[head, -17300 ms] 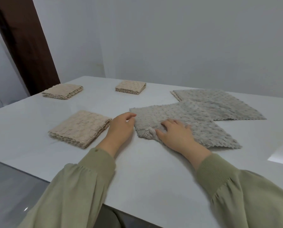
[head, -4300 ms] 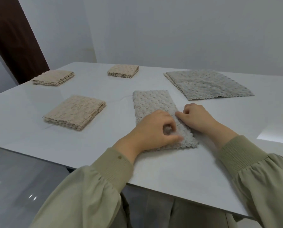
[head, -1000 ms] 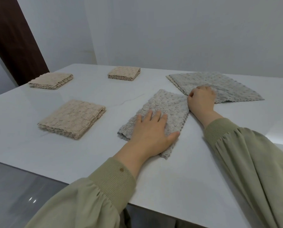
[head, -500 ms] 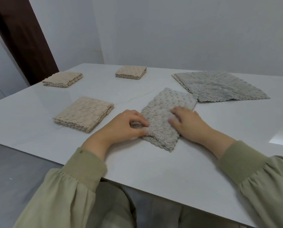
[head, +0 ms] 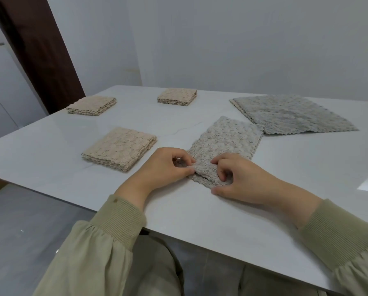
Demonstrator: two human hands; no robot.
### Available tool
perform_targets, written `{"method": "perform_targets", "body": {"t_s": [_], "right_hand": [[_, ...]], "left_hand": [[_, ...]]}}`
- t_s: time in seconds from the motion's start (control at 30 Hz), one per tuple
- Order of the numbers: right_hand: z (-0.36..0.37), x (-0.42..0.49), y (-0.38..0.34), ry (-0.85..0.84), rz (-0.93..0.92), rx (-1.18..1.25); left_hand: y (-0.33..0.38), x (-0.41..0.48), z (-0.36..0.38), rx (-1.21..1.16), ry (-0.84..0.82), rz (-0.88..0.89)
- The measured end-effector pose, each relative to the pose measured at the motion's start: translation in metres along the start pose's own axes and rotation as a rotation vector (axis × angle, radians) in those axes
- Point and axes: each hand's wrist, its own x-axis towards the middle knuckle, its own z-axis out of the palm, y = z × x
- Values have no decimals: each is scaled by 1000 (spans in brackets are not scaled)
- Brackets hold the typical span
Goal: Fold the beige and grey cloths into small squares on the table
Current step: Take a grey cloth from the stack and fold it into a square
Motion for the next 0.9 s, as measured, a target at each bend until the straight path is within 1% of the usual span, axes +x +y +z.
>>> {"method": "perform_targets", "body": {"t_s": [0.23,0.3,0.4,0.43,0.47,0.5,0.53,0.57,0.6,0.63,0.67,0.7,0.73,0.83,0.9], "right_hand": [[-5,3,4,-52,44,56],[-6,4,7,-53,68,99],[-13,2,6,-111,98,194],[-14,2,5,-94,99,227],[-13,2,3,-18,94,247],[-11,2,3,98,93,249],[-8,4,4,191,109,202],[-4,6,4,210,114,95],[1,6,4,128,126,-69],[6,6,6,-7,153,-228],[9,6,9,-127,200,-333],[9,6,10,-196,236,-373],[8,6,10,-220,253,-367],[5,5,12,-176,225,-308],[1,6,13,-182,214,-259]], "left_hand": [[-3,2,0,-39,4,1],[-4,2,-1,-39,0,-10],[-4,2,0,-40,2,-29],[-5,3,1,-28,25,-29],[-6,5,2,8,64,-27],[-8,7,3,64,114,-31],[-9,10,4,126,167,-49],[-10,11,4,178,207,-75],[-11,13,4,215,223,-105],[-11,14,5,235,220,-135],[-10,15,6,235,208,-166],[-8,15,7,223,197,-191],[-6,16,9,217,188,-210],[2,17,9,274,150,-228],[6,16,6,287,111,-248]]}}
